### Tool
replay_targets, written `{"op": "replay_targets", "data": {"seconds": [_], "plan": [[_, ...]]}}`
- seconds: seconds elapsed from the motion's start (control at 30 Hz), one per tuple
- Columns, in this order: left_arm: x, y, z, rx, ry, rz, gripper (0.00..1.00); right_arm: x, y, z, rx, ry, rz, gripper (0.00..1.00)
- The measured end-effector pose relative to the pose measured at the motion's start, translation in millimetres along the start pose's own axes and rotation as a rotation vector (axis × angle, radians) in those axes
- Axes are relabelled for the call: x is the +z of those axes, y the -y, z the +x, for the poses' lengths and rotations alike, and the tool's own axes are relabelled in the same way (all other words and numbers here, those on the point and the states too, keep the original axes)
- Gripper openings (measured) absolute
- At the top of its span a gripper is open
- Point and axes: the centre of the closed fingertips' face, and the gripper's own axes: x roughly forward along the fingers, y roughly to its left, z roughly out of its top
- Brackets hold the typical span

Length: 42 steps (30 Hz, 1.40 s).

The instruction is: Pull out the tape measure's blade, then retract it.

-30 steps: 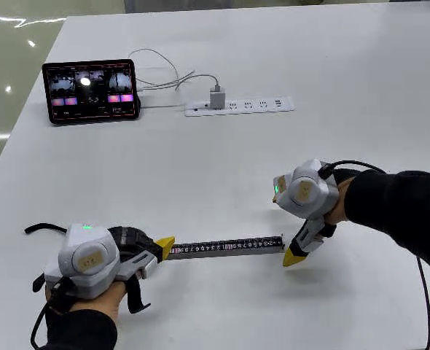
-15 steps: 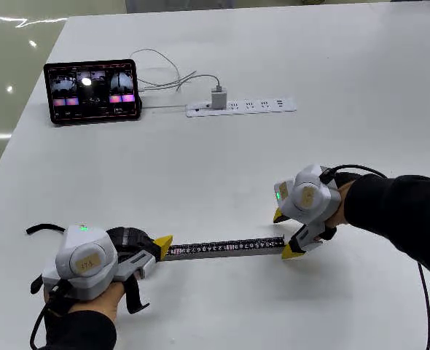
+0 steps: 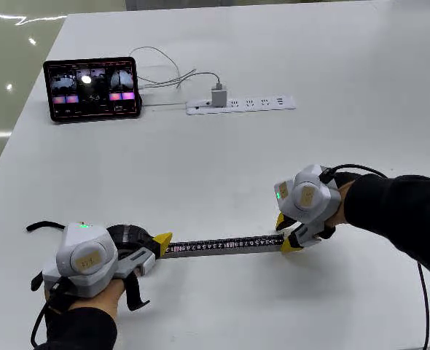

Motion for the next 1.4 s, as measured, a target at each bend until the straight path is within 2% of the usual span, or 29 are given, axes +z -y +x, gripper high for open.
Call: {"op": "replay_targets", "data": {"seconds": [0.4, 0.73, 1.0, 1.2, 1.4], "plan": [[1.4, -1.5, 0.7, 0.008, 0.005, -0.005, 0.99, -0.5, -0.6, 1.0, -0.005, -0.002, 0.021, 0.12], [-2.3, -0.5, 0.6, 0.004, -0.005, -0.016, 0.96, -0.5, -3.7, 1.6, 0.007, -0.007, 0.038, 0.11], [-8.4, 1.3, 0.5, -0.003, -0.023, -0.031, 0.88, -1.5, -5.9, 1.7, 0.001, -0.063, 0.020, 0.10], [-13.1, 3.4, 1.0, -0.009, -0.043, -0.047, 0.78, -2.0, -4.6, 1.6, 0.003, -0.053, 0.067, 0.10], [-16.9, 5.6, 2.6, -0.021, -0.061, -0.055, 0.70, -1.2, -5.2, 1.6, -0.014, -0.080, 0.057, 0.10]]}}
